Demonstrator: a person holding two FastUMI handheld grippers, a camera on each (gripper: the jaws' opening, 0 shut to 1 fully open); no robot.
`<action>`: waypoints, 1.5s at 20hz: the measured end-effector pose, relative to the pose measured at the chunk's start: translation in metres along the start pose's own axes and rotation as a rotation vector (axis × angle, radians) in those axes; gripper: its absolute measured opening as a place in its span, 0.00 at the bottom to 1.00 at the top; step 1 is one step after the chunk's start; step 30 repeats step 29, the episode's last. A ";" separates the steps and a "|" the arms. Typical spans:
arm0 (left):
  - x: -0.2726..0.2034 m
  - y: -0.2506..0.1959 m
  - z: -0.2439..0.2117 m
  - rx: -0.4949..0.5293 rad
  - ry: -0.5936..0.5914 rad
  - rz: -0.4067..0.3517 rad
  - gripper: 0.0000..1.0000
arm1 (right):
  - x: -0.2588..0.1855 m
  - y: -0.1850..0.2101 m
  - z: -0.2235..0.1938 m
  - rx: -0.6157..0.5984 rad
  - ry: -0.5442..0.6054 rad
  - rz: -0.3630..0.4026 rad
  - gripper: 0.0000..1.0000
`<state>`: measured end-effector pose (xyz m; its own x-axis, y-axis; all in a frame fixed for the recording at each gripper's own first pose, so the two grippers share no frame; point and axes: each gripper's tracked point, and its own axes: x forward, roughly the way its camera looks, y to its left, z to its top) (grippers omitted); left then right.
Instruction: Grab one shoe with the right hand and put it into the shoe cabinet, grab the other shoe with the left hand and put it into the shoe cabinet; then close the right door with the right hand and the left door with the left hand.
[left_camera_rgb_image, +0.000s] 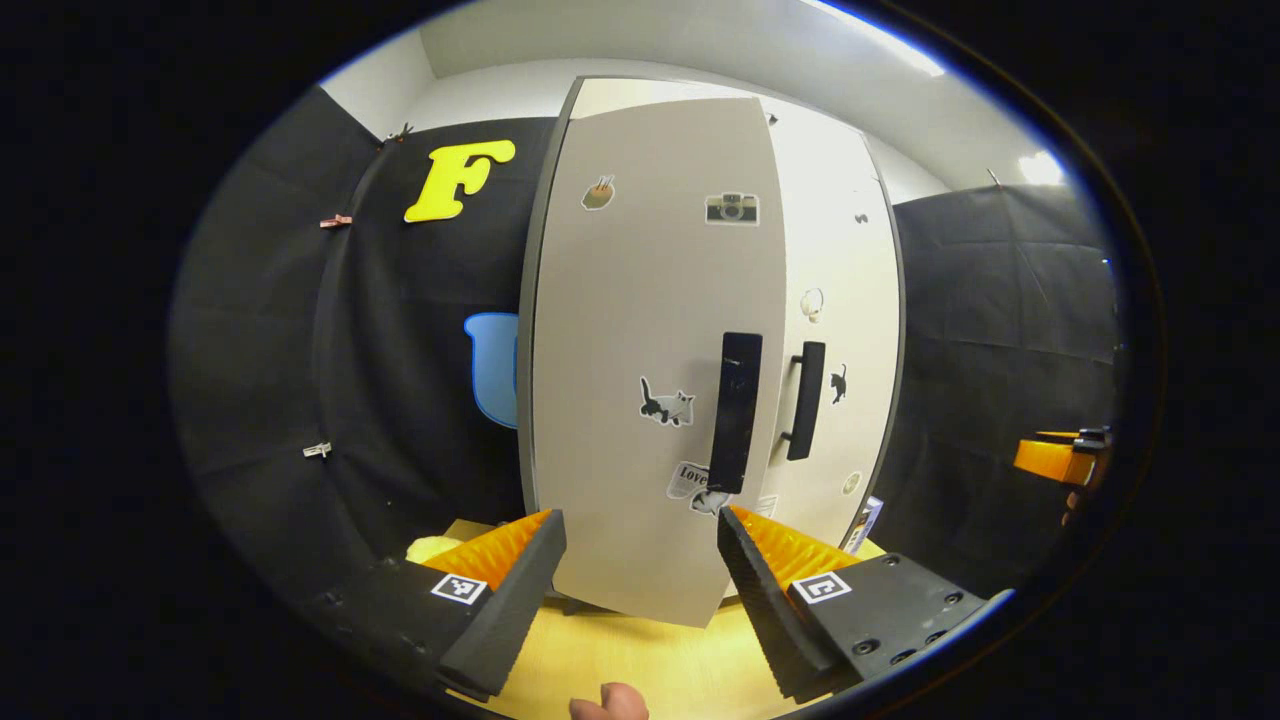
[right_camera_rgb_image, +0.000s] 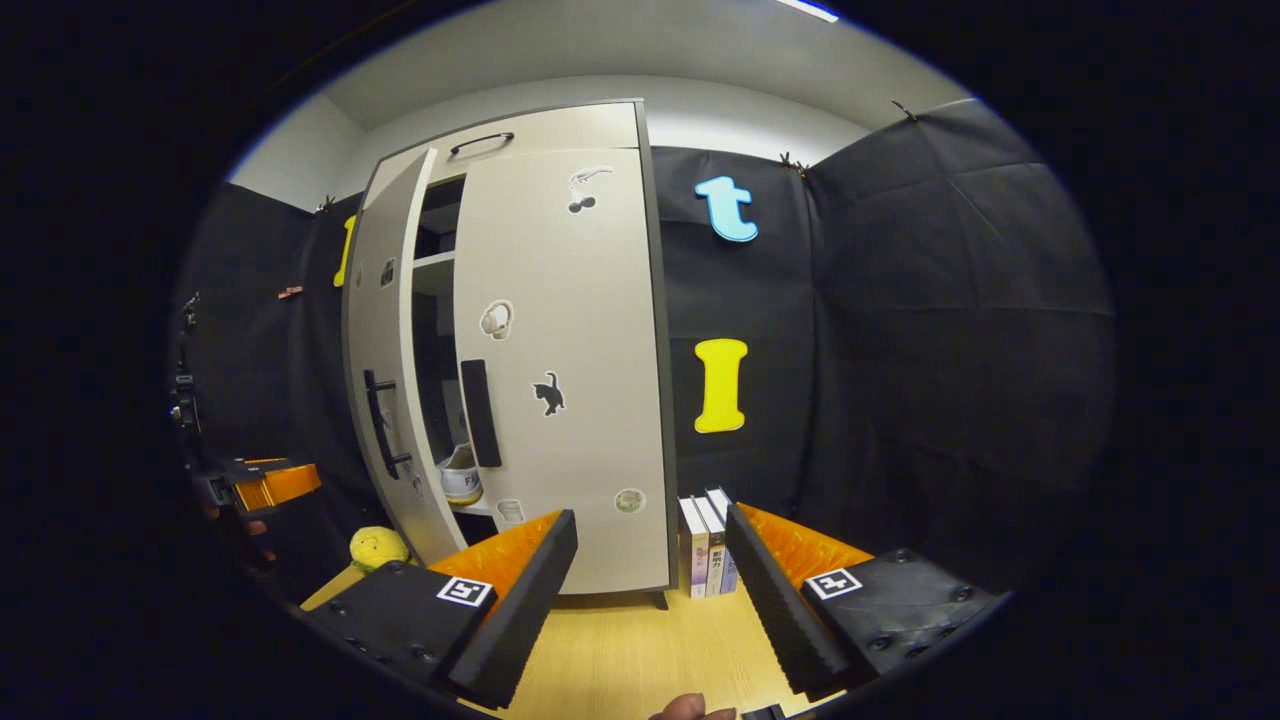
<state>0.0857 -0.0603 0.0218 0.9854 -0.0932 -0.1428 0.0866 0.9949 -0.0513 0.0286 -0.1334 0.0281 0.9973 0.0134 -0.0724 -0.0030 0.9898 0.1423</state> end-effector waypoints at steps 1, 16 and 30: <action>-0.005 -0.001 0.004 -0.008 -0.006 -0.004 0.95 | 0.000 0.008 0.002 -0.004 -0.006 0.013 0.98; -0.043 0.012 0.021 0.021 -0.039 0.015 0.95 | -0.006 0.069 0.008 0.027 -0.039 0.085 0.97; -0.042 0.013 0.024 0.020 -0.042 0.003 0.95 | -0.009 0.079 0.011 -0.001 -0.053 0.097 0.98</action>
